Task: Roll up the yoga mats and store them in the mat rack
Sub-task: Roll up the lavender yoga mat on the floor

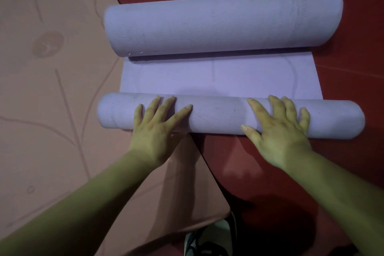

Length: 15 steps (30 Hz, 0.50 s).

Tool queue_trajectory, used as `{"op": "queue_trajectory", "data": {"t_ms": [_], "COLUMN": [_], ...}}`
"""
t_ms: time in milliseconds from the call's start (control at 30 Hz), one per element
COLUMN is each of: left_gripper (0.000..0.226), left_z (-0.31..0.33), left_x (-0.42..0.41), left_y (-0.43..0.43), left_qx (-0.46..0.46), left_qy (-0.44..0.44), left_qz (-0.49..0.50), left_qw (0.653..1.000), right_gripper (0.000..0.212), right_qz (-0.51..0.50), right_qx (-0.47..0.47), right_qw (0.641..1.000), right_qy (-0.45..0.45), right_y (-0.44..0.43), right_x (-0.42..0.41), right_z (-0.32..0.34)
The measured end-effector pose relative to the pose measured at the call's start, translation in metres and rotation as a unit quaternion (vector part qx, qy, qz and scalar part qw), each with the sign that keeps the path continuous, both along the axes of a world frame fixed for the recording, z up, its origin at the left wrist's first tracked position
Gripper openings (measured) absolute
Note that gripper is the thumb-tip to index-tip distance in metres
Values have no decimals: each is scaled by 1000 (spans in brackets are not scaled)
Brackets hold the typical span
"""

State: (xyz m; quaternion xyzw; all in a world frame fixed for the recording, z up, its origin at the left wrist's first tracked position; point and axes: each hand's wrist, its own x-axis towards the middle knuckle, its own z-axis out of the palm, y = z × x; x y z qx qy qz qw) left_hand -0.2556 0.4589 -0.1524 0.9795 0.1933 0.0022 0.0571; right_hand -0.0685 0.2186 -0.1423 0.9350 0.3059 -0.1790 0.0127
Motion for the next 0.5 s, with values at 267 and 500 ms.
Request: {"op": "queue_trajectory", "data": {"t_ms": [267,500], "left_gripper": [70,72], "left_z": [2,8], "left_x": [18,32], "left_y": [15,27], "left_qx": [-22,-46], "left_qy": [0,26], "left_qz": [-1,3], "left_qw": [1000,999], "right_gripper": [77,78], "right_qz": [28,32], "right_qx": [19,42], "right_qw": [999,999], "right_qy": [5,-2], "right_y": [10,16], "right_x": [13,19], "right_z": [8,5]}}
